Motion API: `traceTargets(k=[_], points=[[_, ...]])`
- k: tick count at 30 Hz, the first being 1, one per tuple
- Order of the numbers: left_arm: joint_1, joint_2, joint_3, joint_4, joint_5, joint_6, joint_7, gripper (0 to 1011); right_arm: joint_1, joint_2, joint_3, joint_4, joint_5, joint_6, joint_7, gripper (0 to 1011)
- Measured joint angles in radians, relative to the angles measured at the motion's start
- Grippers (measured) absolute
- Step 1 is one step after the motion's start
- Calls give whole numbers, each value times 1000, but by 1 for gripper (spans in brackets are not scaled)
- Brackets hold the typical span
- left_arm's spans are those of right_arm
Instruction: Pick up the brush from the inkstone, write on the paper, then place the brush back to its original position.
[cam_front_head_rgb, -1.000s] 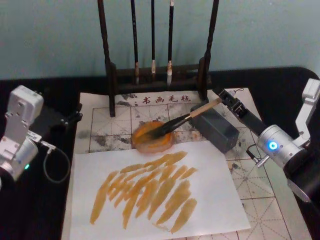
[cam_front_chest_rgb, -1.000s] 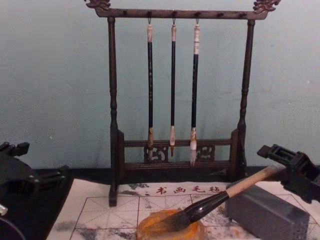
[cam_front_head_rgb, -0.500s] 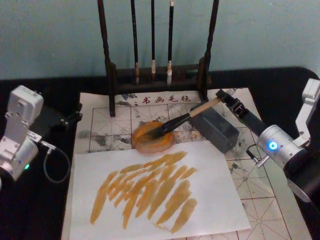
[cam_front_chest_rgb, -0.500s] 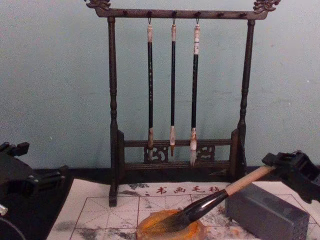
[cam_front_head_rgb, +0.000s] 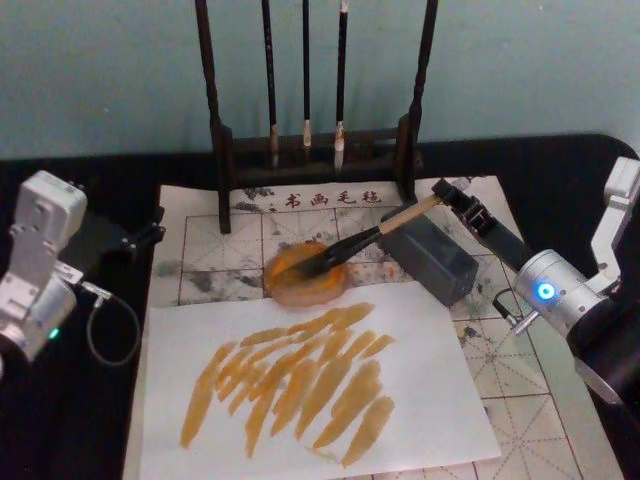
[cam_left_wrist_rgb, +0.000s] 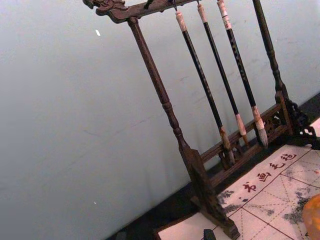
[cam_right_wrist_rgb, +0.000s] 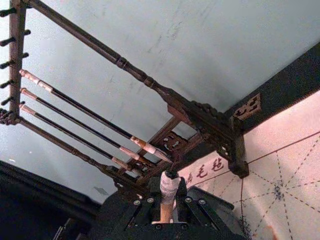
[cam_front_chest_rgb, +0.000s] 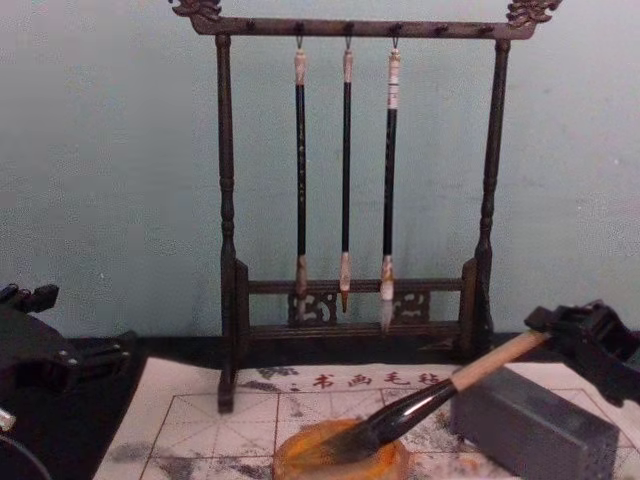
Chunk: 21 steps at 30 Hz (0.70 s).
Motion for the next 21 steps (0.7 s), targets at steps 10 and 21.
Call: traceTargets(k=[10,21], points=[[0,0,0,0,0,0,0,1001,0,2,0,0,15,5,1,195],[0,0,0,0,0,0,0,1001,0,11,12,-20,99,29,-3,195]])
